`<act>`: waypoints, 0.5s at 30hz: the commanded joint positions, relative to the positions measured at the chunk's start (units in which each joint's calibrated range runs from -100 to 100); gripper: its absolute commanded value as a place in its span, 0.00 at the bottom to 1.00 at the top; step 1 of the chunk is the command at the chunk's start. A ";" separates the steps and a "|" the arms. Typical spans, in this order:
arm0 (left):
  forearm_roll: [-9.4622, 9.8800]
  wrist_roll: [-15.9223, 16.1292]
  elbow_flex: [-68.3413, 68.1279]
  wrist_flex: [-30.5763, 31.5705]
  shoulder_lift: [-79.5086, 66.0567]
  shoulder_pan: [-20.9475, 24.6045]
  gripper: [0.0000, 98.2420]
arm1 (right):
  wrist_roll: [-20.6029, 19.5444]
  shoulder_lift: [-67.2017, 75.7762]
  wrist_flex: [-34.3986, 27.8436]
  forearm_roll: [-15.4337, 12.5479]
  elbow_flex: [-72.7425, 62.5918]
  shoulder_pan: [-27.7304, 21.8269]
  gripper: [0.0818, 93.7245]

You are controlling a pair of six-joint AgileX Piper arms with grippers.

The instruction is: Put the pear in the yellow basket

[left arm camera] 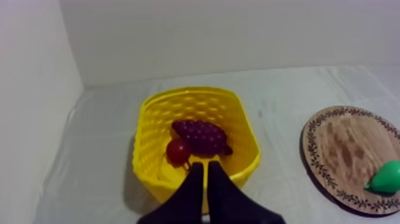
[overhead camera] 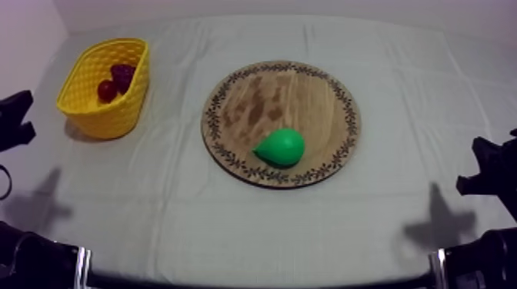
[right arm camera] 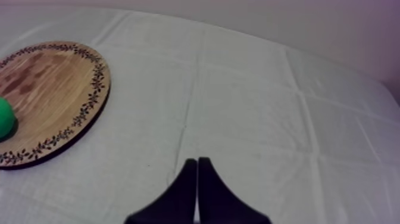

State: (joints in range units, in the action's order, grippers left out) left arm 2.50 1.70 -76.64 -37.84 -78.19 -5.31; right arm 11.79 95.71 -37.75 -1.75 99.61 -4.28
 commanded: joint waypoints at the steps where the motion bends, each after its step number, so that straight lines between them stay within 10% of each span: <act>1: -0.19 0.47 7.16 -1.92 5.20 -0.46 0.00 | 0.00 0.05 0.01 0.02 0.05 0.00 0.00; 15: -3.28 6.46 37.46 -9.06 30.17 -7.31 0.00 | 0.00 0.05 0.01 0.02 0.05 -0.01 0.00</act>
State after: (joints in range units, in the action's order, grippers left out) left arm -0.74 7.80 -45.44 -46.48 -52.51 -11.61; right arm 11.79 95.71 -37.77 -1.75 99.61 -4.32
